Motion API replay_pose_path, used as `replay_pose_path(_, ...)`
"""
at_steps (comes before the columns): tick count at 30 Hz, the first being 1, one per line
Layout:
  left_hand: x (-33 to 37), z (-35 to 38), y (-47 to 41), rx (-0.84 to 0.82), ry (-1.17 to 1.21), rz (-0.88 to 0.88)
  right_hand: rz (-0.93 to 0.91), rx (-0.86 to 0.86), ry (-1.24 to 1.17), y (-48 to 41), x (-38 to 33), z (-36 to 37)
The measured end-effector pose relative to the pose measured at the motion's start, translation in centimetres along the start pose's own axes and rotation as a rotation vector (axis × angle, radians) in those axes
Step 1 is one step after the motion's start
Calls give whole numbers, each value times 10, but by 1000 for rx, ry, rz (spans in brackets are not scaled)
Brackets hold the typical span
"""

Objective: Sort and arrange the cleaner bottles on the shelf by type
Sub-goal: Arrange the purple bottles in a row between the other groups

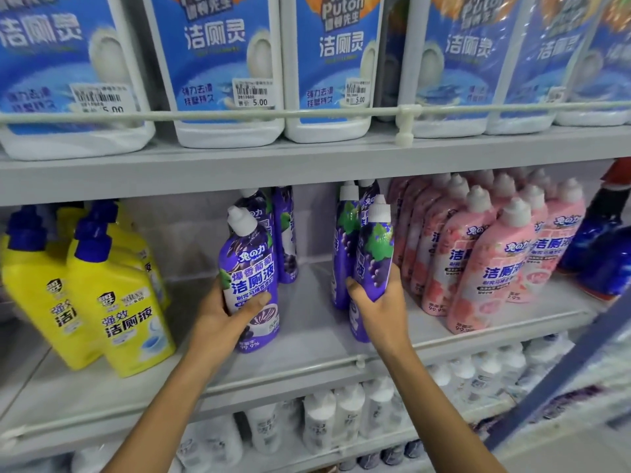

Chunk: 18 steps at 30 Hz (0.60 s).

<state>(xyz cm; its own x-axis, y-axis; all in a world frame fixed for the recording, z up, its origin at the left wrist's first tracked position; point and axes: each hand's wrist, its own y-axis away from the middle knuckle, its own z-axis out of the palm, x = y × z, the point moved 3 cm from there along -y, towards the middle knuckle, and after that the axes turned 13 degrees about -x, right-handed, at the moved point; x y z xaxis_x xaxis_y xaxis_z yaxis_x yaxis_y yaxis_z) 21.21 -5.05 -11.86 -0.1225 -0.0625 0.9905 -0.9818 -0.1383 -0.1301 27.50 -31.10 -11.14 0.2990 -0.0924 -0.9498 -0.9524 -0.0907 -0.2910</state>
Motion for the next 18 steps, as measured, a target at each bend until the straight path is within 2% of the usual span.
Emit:
replay_pose_path(10,1,-14,0,19,25,10,-78,88,-45,18,-11,36)
replay_pose_path(18,6,2,-5,-61,95,29,-66,174,30,6,-5,58)
